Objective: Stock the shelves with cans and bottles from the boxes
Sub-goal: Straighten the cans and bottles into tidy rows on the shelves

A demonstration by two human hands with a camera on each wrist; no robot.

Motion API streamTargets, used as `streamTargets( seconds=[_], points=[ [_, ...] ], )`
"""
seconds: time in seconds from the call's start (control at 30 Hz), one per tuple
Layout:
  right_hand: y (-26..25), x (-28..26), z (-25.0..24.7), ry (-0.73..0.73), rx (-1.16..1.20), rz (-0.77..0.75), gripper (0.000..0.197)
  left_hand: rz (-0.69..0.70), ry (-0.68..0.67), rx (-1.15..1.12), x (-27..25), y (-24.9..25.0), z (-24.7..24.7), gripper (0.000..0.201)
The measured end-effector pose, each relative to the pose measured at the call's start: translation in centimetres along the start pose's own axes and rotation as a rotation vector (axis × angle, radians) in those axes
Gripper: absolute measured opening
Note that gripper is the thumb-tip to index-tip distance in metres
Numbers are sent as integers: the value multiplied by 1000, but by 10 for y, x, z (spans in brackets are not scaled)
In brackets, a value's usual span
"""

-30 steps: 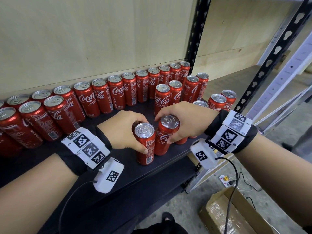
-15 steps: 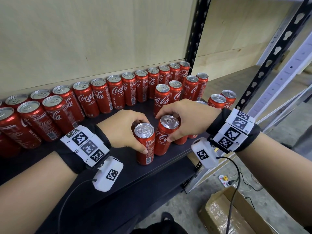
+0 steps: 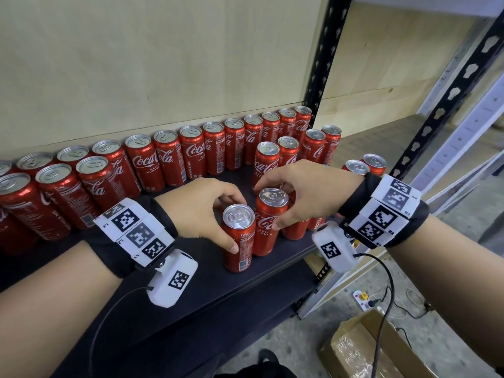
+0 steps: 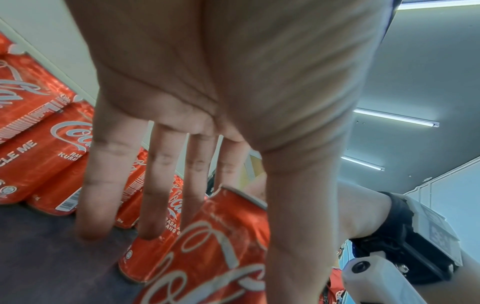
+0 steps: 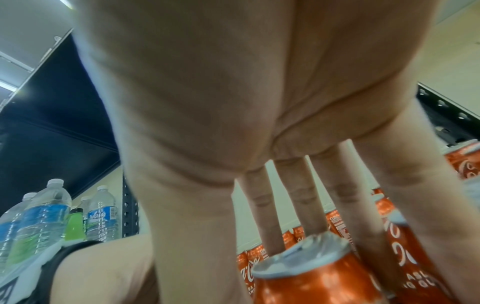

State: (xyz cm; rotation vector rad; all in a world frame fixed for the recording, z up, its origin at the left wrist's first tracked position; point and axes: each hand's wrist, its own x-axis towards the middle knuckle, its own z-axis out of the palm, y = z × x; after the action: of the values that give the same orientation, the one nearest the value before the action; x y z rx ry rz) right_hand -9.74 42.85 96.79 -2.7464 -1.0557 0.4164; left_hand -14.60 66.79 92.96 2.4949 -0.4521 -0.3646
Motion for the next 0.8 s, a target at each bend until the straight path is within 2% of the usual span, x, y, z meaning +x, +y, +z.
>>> streamTargets(
  seconds=[0.17,0.33,0.47,0.63,0.8],
  points=[
    [-3,8,-11,-4,-25,-6,77,-38,-44,22,-5,-4,-12,77],
    [-13,24,-23,-76,-56,3,73,-79,-24,48,-13,-8,-23,84],
    [-25,40,-33,-94,-94,-13,69,-100,-2,57,-21,-14,-35,83],
    [-46,65,-50,-74,-109,-26,57,-168,141,93,-35,-27,-60,71],
    [-77,104,-63,-51,-134,-73,61,-294,326,166,-53,-45,-88,62]
  ],
)
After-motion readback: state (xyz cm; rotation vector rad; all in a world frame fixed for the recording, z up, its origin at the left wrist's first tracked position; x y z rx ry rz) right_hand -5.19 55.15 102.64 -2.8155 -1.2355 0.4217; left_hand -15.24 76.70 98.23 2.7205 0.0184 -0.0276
